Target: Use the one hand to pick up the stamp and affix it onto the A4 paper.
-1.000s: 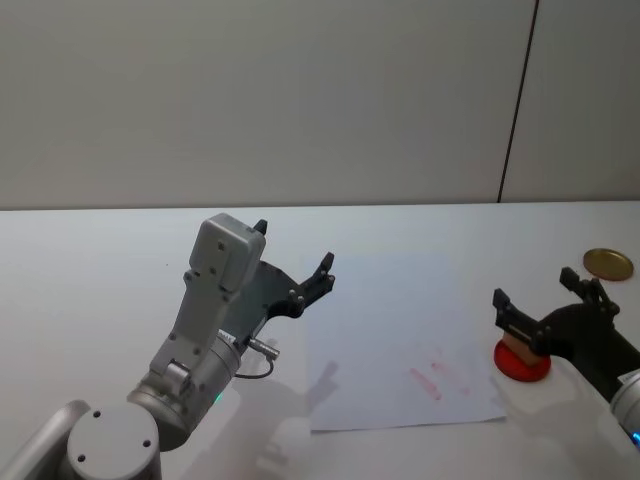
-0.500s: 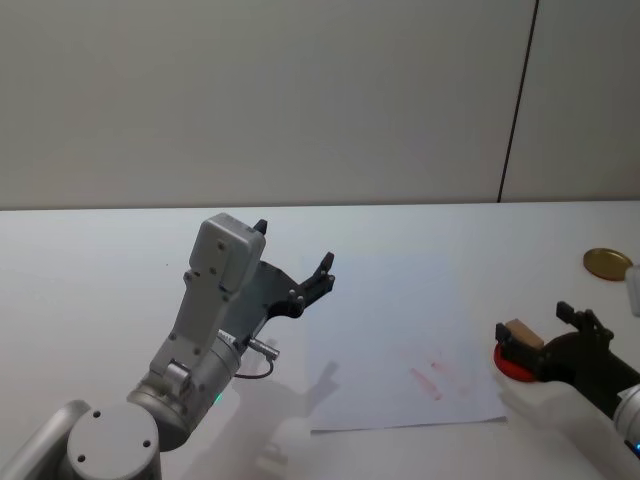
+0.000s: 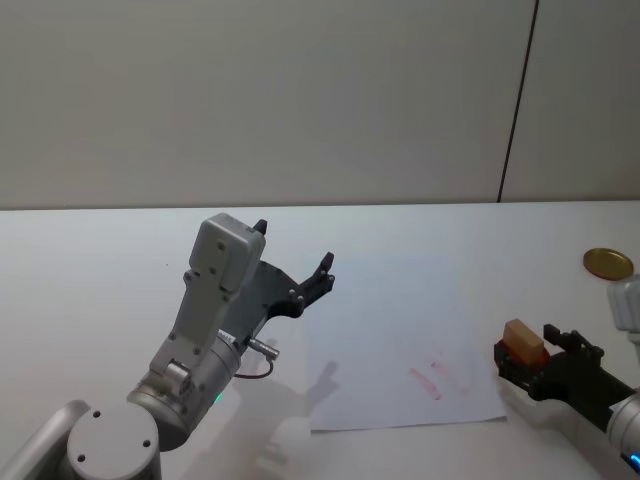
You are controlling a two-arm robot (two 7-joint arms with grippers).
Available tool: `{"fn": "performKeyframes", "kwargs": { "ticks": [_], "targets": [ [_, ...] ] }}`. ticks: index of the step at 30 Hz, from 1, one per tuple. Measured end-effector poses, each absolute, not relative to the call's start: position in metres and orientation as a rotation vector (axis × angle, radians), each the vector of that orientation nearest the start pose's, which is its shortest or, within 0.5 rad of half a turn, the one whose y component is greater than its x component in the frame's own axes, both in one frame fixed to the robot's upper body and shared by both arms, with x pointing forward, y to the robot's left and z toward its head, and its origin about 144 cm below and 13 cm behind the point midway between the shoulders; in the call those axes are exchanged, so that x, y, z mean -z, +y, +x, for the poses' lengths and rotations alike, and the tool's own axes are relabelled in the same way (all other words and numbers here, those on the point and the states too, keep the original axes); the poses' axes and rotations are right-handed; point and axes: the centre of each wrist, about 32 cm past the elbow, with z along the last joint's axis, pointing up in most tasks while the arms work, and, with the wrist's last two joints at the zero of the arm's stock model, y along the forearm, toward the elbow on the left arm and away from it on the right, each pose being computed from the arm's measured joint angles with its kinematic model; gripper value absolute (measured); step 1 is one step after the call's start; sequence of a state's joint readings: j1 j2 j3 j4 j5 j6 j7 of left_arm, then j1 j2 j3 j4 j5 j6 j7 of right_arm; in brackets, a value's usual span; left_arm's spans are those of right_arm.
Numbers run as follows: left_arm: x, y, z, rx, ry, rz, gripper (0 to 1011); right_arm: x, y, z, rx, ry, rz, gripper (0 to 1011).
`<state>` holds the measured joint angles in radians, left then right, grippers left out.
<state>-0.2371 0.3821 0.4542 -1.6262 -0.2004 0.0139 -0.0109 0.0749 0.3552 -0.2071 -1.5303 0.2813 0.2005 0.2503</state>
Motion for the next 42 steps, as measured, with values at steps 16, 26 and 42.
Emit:
{"fn": "performKeyframes", "kwargs": {
  "ticks": [16,26,42],
  "targets": [
    [-1.204,0.198,0.492,-1.124,-0.268,0.061,993,-1.144,-0.274,0.473,1.157,0.1,-0.242,389],
    [-1.204,0.198,0.492,-1.124,-0.268,0.061,993,-1.145,-0.271,0.472,1.15,0.064,-0.232,214],
    [-1.204,0.198,0.492,-1.124,-0.268,0.061,993,-1.154,-0.245,0.473,1.036,0.022,-0.181,214]
  ]
}}
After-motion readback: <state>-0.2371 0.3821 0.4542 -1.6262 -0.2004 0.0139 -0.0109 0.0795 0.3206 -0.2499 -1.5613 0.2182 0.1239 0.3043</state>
